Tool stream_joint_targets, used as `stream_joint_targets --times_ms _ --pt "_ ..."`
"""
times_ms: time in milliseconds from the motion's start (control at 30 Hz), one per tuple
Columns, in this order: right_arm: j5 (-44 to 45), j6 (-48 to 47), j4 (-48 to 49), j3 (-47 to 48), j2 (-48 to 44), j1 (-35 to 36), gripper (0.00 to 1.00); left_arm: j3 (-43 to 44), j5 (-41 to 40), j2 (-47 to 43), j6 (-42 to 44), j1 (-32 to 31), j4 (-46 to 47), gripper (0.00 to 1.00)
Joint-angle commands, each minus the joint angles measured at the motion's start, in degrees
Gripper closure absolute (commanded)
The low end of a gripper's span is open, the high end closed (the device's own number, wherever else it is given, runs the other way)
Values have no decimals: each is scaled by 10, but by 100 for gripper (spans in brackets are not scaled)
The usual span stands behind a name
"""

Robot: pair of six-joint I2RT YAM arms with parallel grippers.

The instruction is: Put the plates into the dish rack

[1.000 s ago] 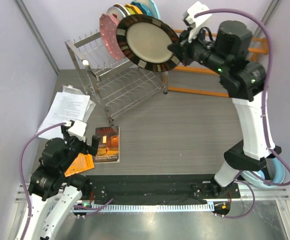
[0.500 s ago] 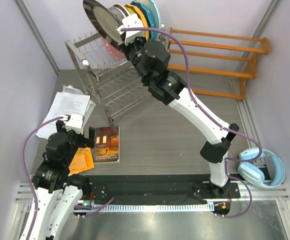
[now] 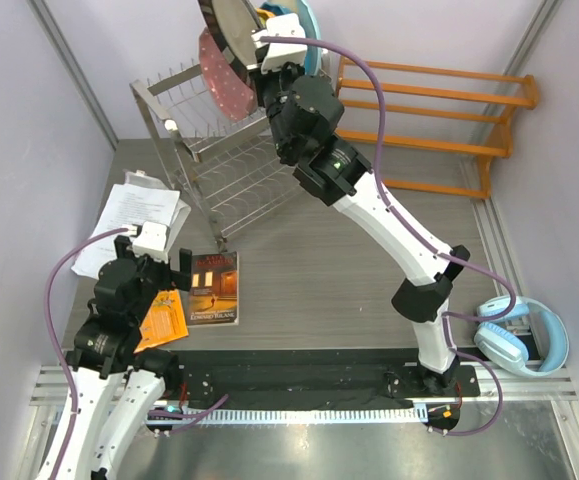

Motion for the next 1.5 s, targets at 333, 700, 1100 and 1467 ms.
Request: stream_joint_targets --times_ms 333,700,1100,1467 --pt "102 -18 186 31 18 81 99 -30 15 4 -11 3 61 1" --pt "126 -23 181 41 43 81 99 -47 17 -10 -19 3 62 1" --pt "96 -28 186 59 68 64 99 -55 28 -5 -29 2 72 0" --pt "33 -47 246 72 71 58 99 -64 38 -2 -31 3 77 1"
